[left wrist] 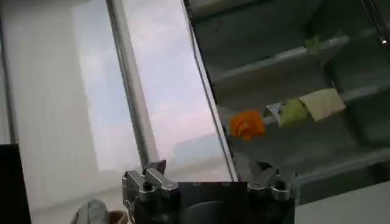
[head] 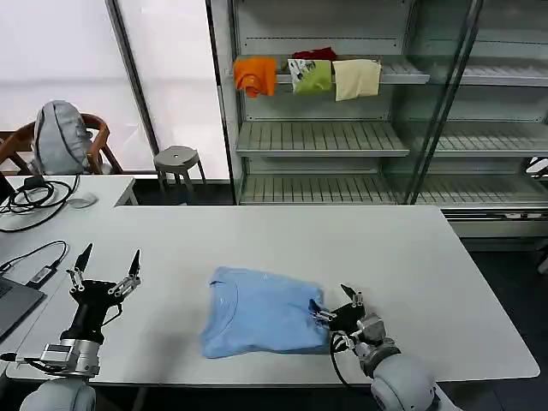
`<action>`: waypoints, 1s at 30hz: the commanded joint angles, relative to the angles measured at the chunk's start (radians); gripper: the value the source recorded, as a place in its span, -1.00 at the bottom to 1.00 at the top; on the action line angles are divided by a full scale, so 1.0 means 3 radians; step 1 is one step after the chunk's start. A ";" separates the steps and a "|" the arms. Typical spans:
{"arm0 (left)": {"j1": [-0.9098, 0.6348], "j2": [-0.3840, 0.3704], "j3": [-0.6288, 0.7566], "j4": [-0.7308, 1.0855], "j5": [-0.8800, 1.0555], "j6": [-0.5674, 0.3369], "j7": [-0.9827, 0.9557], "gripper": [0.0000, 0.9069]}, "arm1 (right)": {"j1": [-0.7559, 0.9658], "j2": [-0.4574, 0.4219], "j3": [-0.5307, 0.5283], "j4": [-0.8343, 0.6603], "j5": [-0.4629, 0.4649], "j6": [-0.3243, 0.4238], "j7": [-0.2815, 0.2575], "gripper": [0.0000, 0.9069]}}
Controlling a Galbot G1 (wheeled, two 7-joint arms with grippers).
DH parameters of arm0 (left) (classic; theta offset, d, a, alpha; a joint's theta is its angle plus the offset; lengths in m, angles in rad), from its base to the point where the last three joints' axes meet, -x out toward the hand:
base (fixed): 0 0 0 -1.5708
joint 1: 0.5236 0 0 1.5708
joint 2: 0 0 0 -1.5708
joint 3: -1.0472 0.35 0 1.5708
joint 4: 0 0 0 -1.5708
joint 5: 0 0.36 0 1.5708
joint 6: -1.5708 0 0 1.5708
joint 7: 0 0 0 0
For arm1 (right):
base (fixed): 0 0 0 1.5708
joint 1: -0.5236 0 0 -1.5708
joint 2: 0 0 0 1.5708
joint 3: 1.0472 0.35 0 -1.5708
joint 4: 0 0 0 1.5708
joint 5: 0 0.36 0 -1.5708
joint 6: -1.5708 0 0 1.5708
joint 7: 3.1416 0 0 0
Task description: Fold and organize the clothes.
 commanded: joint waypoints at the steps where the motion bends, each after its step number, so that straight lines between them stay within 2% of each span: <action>1: 0.0002 0.0016 -0.0010 -0.0021 -0.0010 0.0007 -0.0001 1.00 | 0.0024 -0.0042 0.0093 0.0136 0.0070 0.0154 -0.0192 1.00; 3: 0.0015 0.0031 -0.0026 -0.0034 -0.0017 0.0009 -0.0001 1.00 | 0.0006 -0.0035 0.0170 0.0233 0.0147 0.0377 -0.0273 1.00; 5: 0.0021 0.0044 -0.0036 -0.0045 -0.0027 0.0012 0.0000 1.00 | 0.0027 -0.0030 0.0240 0.0300 0.0203 0.0438 -0.0274 1.00; 10: 0.0029 0.0062 -0.0027 -0.0088 -0.0068 0.0040 -0.0002 1.00 | 0.0120 -0.0001 0.0369 0.0266 0.0126 0.0622 -0.0156 1.00; 11: 0.0034 0.0069 -0.0018 -0.0100 -0.0068 0.0044 -0.0004 1.00 | 0.0146 0.0021 0.0398 0.0232 0.0029 0.0628 -0.0082 1.00; 13: 0.0040 0.0078 -0.0002 -0.0109 -0.0068 0.0045 -0.0006 1.00 | 0.0164 0.0049 0.0427 0.0190 -0.0105 0.0652 -0.0053 1.00; 15: 0.0041 0.0095 0.0015 -0.0119 -0.0069 0.0045 -0.0008 1.00 | 0.0172 0.0092 0.0432 0.0132 -0.0201 0.0799 -0.0026 1.00; 18: 0.0050 0.0119 0.0041 -0.0126 -0.0068 0.0039 -0.0007 1.00 | 0.0191 0.0155 0.0435 0.0035 -0.0368 0.0910 -0.0019 1.00; 21: 0.0025 0.0143 0.0081 -0.0093 -0.0054 0.0042 0.0005 1.00 | 0.0214 0.0173 0.0464 -0.0063 -0.0550 0.0962 -0.0092 1.00; 25: -0.0092 0.0175 0.0174 -0.0027 -0.0043 0.0032 0.0022 1.00 | 0.0339 0.0166 0.0500 -0.0250 -0.0438 0.1112 -0.0023 1.00; 30: -0.0151 0.0212 0.0304 -0.0041 0.0168 0.0090 -0.0020 1.00 | 0.0418 0.0124 0.0600 -0.0250 -0.0309 0.1107 -0.0033 1.00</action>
